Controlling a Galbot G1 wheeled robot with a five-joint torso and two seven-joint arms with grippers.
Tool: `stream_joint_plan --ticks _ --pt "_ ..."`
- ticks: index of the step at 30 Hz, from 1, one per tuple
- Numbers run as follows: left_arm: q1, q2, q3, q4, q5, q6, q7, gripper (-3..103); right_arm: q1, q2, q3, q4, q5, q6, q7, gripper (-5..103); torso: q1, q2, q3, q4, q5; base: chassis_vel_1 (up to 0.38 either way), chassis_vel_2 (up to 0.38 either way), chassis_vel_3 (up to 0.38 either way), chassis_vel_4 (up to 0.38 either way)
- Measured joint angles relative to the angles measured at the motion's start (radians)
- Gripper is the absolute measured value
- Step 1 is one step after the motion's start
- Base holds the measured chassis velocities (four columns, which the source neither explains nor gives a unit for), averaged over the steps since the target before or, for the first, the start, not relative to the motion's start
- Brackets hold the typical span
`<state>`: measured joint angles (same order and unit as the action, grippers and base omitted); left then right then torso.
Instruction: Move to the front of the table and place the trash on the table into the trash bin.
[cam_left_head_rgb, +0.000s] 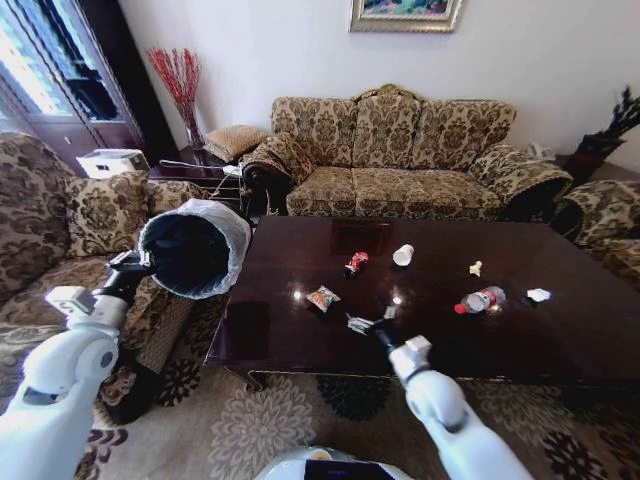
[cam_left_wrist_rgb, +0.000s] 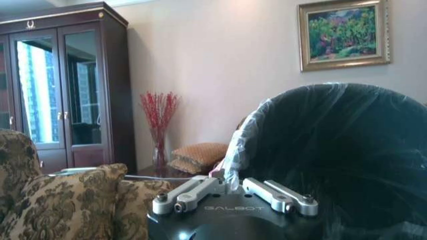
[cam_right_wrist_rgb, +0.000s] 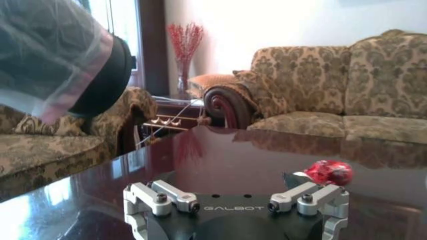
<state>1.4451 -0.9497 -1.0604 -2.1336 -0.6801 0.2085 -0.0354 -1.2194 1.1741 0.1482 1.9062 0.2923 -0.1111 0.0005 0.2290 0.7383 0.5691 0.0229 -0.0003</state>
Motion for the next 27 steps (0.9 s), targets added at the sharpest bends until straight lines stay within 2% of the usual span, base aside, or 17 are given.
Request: stream_joint_plan --ticks 4,10,11,13,16,23,24,25,26,27 --pt "0.0 0.0 0.0 0.0 0.0 0.0 0.0 2 0.116 0.067 -0.063 -0.148 -0.054 0.043 0.001 100 0.0 0.0 0.0 -0.0002 0.0003 0.0 0.0 0.0 0.0" --pt "0.0 0.0 0.0 0.0 0.0 0.0 0.0 2 0.175 0.119 -0.099 -0.243 -0.061 0.05 0.009 100 0.0 0.0 0.0 -0.0002 0.0002 0.0 0.0 0.0 0.0" --pt "0.0 0.0 0.0 0.0 0.0 0.0 0.0 2 0.183 0.134 -0.103 -0.263 -0.061 0.05 0.012 103 0.0 0.0 0.0 -0.0001 0.0001 0.0 0.0 0.0 0.0" --pt "0.0 0.0 0.0 0.0 0.0 0.0 0.0 2 0.187 0.147 -0.107 -0.278 -0.058 0.044 0.015 100 0.0 0.0 0.0 -0.0001 0.0002 0.0 0.0 0.0 0.0" --pt "0.0 0.0 0.0 0.0 0.0 0.0 0.0 2 0.189 0.161 -0.119 -0.296 -0.049 0.033 0.026 90 0.0 0.0 0.0 -0.0003 0.0001 0.0 0.0 0.0 0.0" --pt "0.0 0.0 0.0 0.0 0.0 0.0 0.0 2 0.22 0.198 -0.13 -0.363 -0.064 0.025 0.038 88 0.0 0.0 0.0 -0.0002 0.0003 0.0 0.0 0.0 0.0" --pt "0.0 0.0 0.0 0.0 0.0 0.0 0.0 2 0.229 0.211 -0.138 -0.391 -0.08 0.027 0.042 95 0.0 0.0 0.0 -0.0003 0.0003 0.0 0.0 0.0 0.0" --pt "0.0 0.0 0.0 0.0 0.0 0.0 0.0 2 0.23 0.214 -0.141 -0.398 -0.085 0.029 0.043 95 0.0 0.0 0.0 -0.0002 0.0003 0.0 0.0 0.0 0.0" --pt "0.0 0.0 0.0 0.0 0.0 0.0 0.0 2 0.23 0.215 -0.144 -0.402 -0.089 0.032 0.045 85 0.0 0.0 0.0 -0.0003 0.0003 0.0 0.0 0.0 0.0" --pt "0.0 0.0 0.0 0.0 0.0 0.0 0.0 2 0.23 0.215 -0.144 -0.402 -0.089 0.032 0.045 85 0.0 0.0 0.0 -0.0003 0.0003 0.0 0.0 0.0 0.0"
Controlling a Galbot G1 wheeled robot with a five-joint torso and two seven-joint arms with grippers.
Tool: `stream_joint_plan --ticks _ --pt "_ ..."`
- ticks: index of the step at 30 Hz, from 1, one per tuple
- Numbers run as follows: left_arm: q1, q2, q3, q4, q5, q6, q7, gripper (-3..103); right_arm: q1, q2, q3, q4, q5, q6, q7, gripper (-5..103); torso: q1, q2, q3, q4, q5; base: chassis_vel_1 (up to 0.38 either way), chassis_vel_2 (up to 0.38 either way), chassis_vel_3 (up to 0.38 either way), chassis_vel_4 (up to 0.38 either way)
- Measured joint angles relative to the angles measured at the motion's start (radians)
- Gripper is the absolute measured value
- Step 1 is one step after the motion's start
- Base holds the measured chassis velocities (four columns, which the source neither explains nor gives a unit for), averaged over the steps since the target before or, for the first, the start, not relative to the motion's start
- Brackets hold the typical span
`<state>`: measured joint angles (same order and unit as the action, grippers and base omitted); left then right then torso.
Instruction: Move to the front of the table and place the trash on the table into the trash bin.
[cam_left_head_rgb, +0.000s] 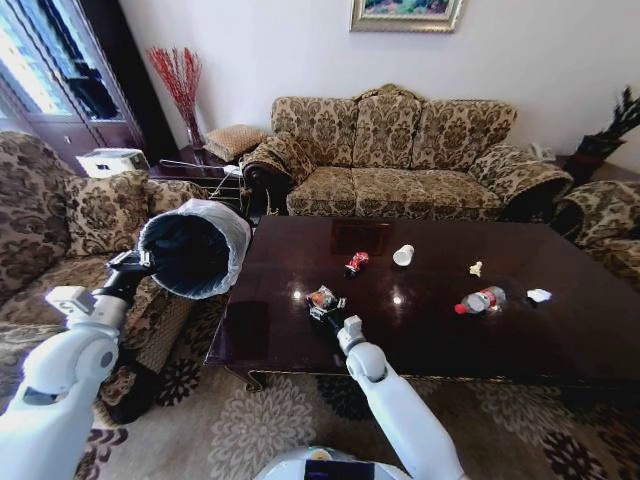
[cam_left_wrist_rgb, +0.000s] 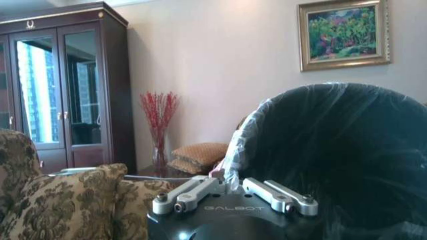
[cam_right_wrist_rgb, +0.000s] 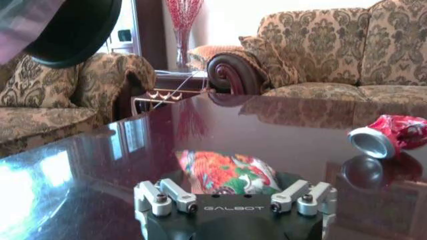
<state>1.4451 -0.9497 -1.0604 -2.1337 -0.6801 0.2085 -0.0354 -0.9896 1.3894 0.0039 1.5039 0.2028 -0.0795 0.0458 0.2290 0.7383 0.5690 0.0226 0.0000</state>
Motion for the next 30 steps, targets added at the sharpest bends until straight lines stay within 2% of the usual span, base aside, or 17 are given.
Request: stream_joint_plan --ticks 1,4,6,10,13,14,16,19,22,27,30 --pt "0.0 0.0 0.0 0.0 0.0 0.0 0.0 2 -0.001 0.0 -0.001 0.0 0.0 0.0 0.001 85 0.0 0.0 0.0 0.0 -0.0001 0.0 0.0 0.0 0.0" --pt "0.0 0.0 0.0 0.0 0.0 0.0 0.0 2 -0.005 -0.005 -0.001 0.004 0.003 0.001 0.004 68 0.0 0.0 0.0 0.0 -0.0001 0.0 0.0 0.0 0.0" --pt "0.0 0.0 0.0 0.0 0.0 0.0 0.0 2 -0.006 -0.007 -0.001 0.006 0.005 0.001 0.004 68 0.0 0.0 0.0 -0.0001 -0.0001 0.0 0.0 0.0 0.0" --pt "0.0 0.0 0.0 0.0 0.0 0.0 0.0 2 -0.011 -0.015 -0.003 0.025 0.01 -0.003 0.012 47 0.0 0.0 0.0 0.0 0.0 0.0 0.0 0.0 0.0" --pt "0.0 0.0 0.0 0.0 0.0 0.0 0.0 2 -0.012 -0.018 -0.005 0.03 0.01 -0.003 0.015 41 0.0 0.0 0.0 0.0 0.0 0.0 0.0 0.0 0.0" --pt "0.0 0.0 0.0 0.0 0.0 0.0 0.0 2 -0.013 -0.021 -0.005 0.035 0.011 -0.002 0.019 30 0.0 0.0 0.0 0.0 0.0 0.0 0.0 0.0 0.0" --pt "0.0 0.0 0.0 0.0 0.0 0.0 0.0 2 -0.014 -0.023 -0.005 0.037 0.012 -0.002 0.021 30 0.0 0.0 0.0 0.0 0.0 0.0 0.0 0.0 0.0" --pt "0.0 0.0 0.0 0.0 0.0 0.0 0.0 2 -0.017 -0.031 -0.001 0.051 0.018 -0.002 0.028 18 0.0 0.0 0.0 0.0001 0.0 0.0 0.0 0.0 0.0" --pt "0.0 0.0 0.0 0.0 0.0 0.0 0.0 2 -0.023 -0.037 0.009 0.074 0.027 0.007 0.036 14 0.0 0.0 0.0 0.0001 0.0001 0.0 0.0 0.0 0.0" --pt "0.0 0.0 0.0 0.0 0.0 0.0 0.0 2 -0.051 -0.084 0.059 0.212 0.075 0.083 0.02 3 0.0 0.0 0.0 0.0001 0.0002 0.0 0.0 0.0 0.0" --pt "0.0 0.0 0.0 0.0 0.0 0.0 0.0 2 -0.061 -0.131 0.093 0.316 0.116 0.118 -0.019 3 0.0 0.0 0.0 0.0 0.0002 0.0 0.0 0.0 0.0"
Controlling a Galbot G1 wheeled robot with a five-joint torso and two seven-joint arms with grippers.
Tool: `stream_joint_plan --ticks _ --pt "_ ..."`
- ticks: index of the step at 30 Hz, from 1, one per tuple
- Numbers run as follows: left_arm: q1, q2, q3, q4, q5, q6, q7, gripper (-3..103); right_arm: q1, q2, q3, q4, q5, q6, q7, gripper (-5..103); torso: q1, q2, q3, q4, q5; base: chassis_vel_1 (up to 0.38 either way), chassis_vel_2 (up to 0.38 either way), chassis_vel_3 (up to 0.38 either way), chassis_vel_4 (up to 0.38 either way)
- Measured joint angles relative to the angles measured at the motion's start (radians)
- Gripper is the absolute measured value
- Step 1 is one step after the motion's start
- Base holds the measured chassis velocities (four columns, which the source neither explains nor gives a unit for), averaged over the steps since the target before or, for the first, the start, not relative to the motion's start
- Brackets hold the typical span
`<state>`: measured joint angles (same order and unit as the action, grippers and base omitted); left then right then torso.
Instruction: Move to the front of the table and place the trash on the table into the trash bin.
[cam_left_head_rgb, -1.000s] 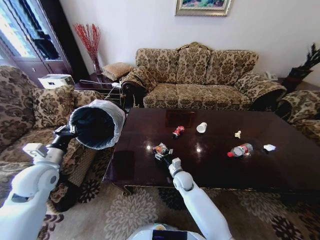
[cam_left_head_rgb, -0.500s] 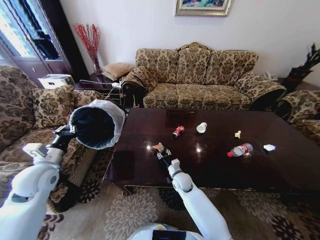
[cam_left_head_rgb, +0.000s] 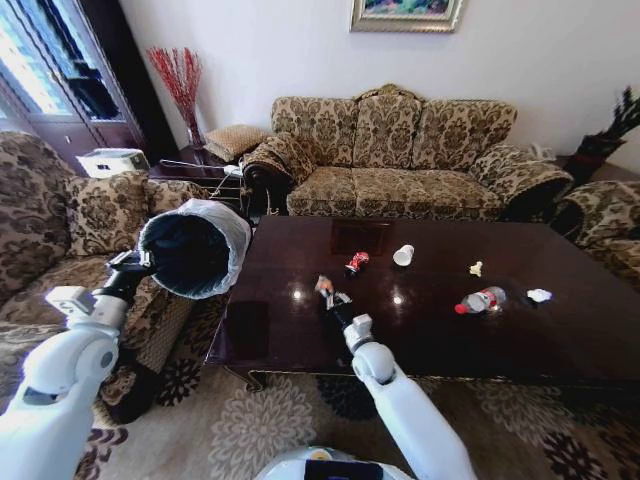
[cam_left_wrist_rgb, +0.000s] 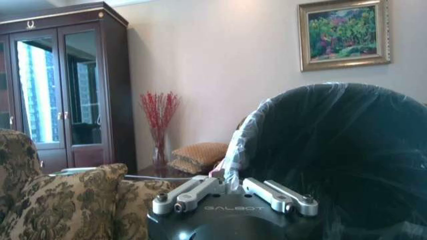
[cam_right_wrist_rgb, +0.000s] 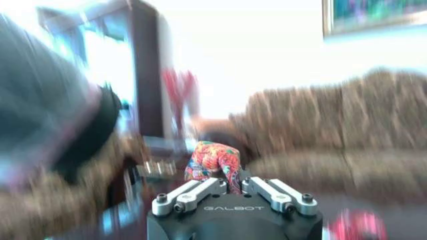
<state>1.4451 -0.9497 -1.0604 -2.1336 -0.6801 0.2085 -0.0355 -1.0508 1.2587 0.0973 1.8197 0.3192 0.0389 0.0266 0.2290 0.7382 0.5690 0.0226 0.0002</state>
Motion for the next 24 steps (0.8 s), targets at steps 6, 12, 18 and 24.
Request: stream_joint_plan --ticks 6,12,18,24 --pt "0.0 0.0 0.0 0.0 0.0 0.0 0.0 2 0.001 -0.119 0.084 0.217 0.199 0.028 -0.146 3 0.0 0.0 0.0 0.0 0.0 0.0 0.0 0.0 0.0" --pt "0.0 0.0 0.0 0.0 0.0 0.0 0.0 2 0.021 -0.181 0.1 0.353 0.359 0.015 -0.249 3 0.0 0.0 0.0 0.0 -0.0002 0.0 0.0 0.0 0.0" --pt "0.0 0.0 0.0 0.0 0.0 0.0 0.0 2 0.056 -0.191 -0.001 0.39 0.41 0.013 -0.316 3 0.0 0.0 0.0 0.0001 -0.0003 0.0 0.0 0.0 0.0" --pt "0.0 0.0 0.0 0.0 0.0 0.0 0.0 2 0.073 -0.164 -0.03 0.376 0.396 0.009 -0.313 3 0.0 0.0 0.0 0.0003 -0.0002 0.0 0.0 0.0 0.0"
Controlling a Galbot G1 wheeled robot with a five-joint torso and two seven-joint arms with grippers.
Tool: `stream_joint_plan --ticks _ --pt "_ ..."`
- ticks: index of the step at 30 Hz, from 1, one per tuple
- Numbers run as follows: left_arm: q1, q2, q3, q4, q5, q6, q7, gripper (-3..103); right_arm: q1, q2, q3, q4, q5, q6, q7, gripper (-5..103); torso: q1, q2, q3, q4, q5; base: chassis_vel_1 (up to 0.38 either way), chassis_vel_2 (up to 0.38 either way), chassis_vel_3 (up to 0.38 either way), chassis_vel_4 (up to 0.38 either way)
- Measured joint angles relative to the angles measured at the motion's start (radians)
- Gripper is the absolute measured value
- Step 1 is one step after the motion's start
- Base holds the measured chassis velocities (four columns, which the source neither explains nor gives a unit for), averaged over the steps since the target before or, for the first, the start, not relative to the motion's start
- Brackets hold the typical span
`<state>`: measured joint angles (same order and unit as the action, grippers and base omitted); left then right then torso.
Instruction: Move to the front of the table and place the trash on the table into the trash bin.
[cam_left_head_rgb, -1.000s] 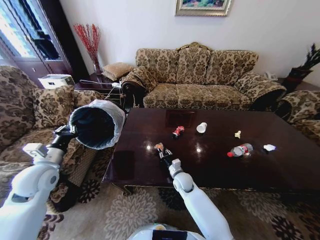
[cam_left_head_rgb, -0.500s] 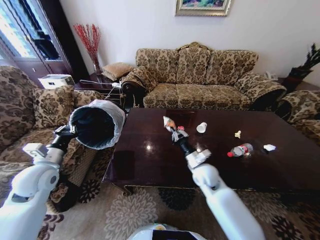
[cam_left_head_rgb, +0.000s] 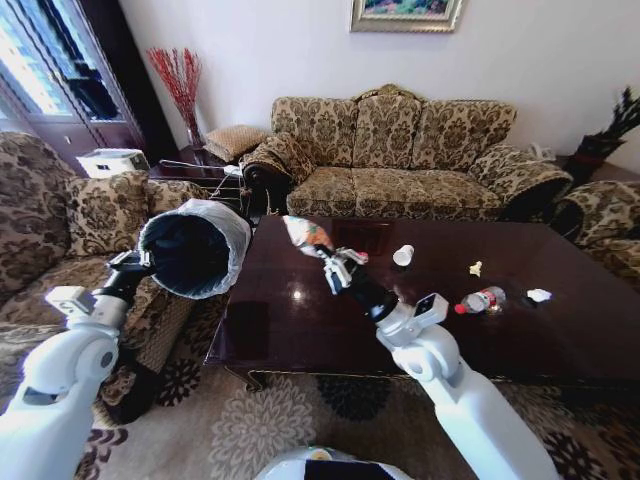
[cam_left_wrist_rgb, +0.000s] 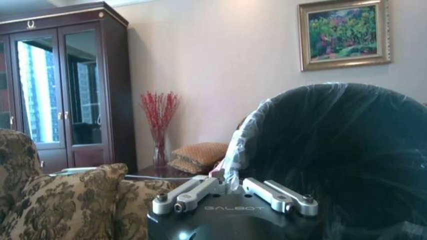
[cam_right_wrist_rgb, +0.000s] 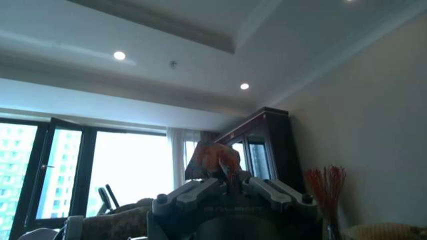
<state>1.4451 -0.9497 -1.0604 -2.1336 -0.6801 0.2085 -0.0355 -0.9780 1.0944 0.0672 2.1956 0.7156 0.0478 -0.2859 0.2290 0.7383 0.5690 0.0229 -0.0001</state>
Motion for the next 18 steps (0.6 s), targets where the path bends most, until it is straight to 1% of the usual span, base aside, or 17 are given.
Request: stream_joint_plan --ticks 5,7,8,14,18 --pt "0.0 0.0 0.0 0.0 0.0 0.0 0.0 2 -0.029 0.003 0.032 -0.006 -0.011 -0.002 0.017 3 0.0 0.0 0.0 -0.0003 0.0 0.0 0.0 0.0 0.0" --pt "0.0 0.0 0.0 0.0 0.0 0.0 0.0 2 -0.052 -0.003 0.07 -0.008 -0.013 -0.008 0.037 3 0.0 0.0 0.0 -0.0004 0.0001 0.0 0.0 0.0 0.0" --pt "0.0 0.0 0.0 0.0 0.0 0.0 0.0 2 -0.052 -0.003 0.07 -0.008 -0.013 -0.008 0.037 3 0.0 0.0 0.0 -0.0004 0.0001 0.0 0.0 0.0 0.0" --pt "0.0 0.0 0.0 0.0 0.0 0.0 0.0 2 -0.094 -0.028 0.15 0.001 -0.009 -0.016 0.063 3 0.0 0.0 0.0 -0.0004 0.0002 0.0 0.0 0.0 0.0" --pt "0.0 0.0 0.0 0.0 0.0 0.0 0.0 2 -0.105 -0.037 0.167 0.009 -0.006 -0.017 0.074 3 0.0 0.0 0.0 -0.0003 0.0001 0.0 0.0 0.0 0.0"
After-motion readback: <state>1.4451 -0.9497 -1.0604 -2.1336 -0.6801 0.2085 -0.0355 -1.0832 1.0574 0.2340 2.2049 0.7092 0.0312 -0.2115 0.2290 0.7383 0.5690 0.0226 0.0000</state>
